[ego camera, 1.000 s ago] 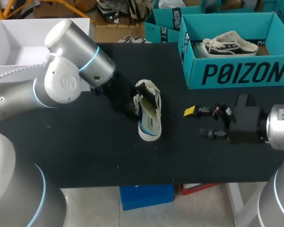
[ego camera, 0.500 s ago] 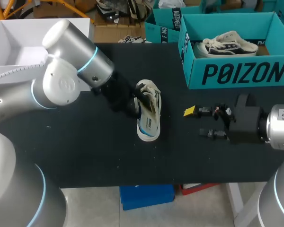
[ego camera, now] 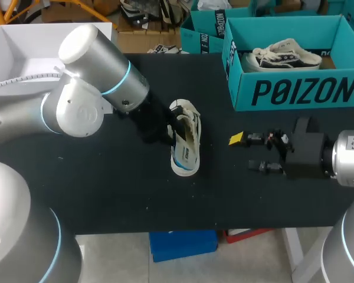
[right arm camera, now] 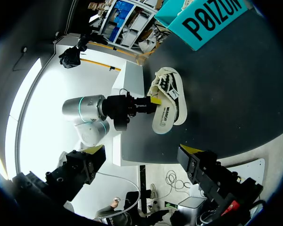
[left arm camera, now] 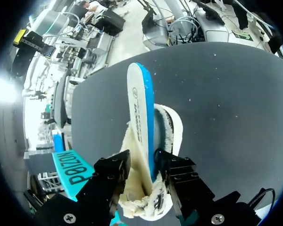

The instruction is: Take the shoe out of the shoebox, open the shoe tongue, remove and reinsert the insole, then place the shoe into the shoebox

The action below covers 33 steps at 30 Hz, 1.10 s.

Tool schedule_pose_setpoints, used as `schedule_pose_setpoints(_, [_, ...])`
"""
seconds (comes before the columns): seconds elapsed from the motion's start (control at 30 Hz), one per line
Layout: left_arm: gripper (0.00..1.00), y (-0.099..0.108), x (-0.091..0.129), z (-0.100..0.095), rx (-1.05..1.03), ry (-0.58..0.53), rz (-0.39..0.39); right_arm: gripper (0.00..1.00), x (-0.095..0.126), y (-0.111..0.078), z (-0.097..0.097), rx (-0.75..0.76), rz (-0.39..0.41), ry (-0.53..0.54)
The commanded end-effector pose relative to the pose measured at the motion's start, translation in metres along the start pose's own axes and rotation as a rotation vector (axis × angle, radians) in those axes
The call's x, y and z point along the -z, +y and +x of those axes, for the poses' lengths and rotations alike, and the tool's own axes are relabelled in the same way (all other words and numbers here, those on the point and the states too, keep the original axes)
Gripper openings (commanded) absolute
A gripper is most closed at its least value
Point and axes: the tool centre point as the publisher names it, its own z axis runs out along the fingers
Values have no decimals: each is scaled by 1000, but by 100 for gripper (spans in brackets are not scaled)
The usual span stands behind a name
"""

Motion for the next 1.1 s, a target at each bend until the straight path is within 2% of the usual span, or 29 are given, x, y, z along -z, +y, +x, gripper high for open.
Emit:
schedule_pose_setpoints(0.03, [42, -1, -1, 0, 5, 7, -9, 100, -1, 0, 0, 0, 0, 1])
schedule_pose_setpoints(0.33, [38, 6, -8, 10, 54, -4, -2, 100, -1, 0, 0, 0, 0, 1])
schedule_pose_setpoints(0.5, [42, 10, -13, 15, 98, -29, 7, 100, -1, 0, 0, 0, 0, 1])
schedule_pose_setpoints(0.8, [42, 18, -12, 18, 138, -56, -11, 100, -1, 0, 0, 0, 0, 1])
schedule_pose_setpoints(0.87, [35, 19, -11, 18, 142, -63, -16, 100, -1, 0, 0, 0, 0, 1])
schedule_pose_setpoints(0.9, [21, 19, -11, 18, 142, -65, -18, 100, -1, 0, 0, 0, 0, 1])
schedule_pose_setpoints(0.97, [9, 19, -11, 18, 142, -67, -22, 100, -1, 0, 0, 0, 0, 1])
schedule_pose_setpoints(1.0, [0, 19, -10, 17, 141, -68, -24, 100, -1, 0, 0, 0, 0, 1])
schedule_pose_setpoints(1.1, [0, 18, -10, 17, 138, -70, -27, 100, -1, 0, 0, 0, 0, 1])
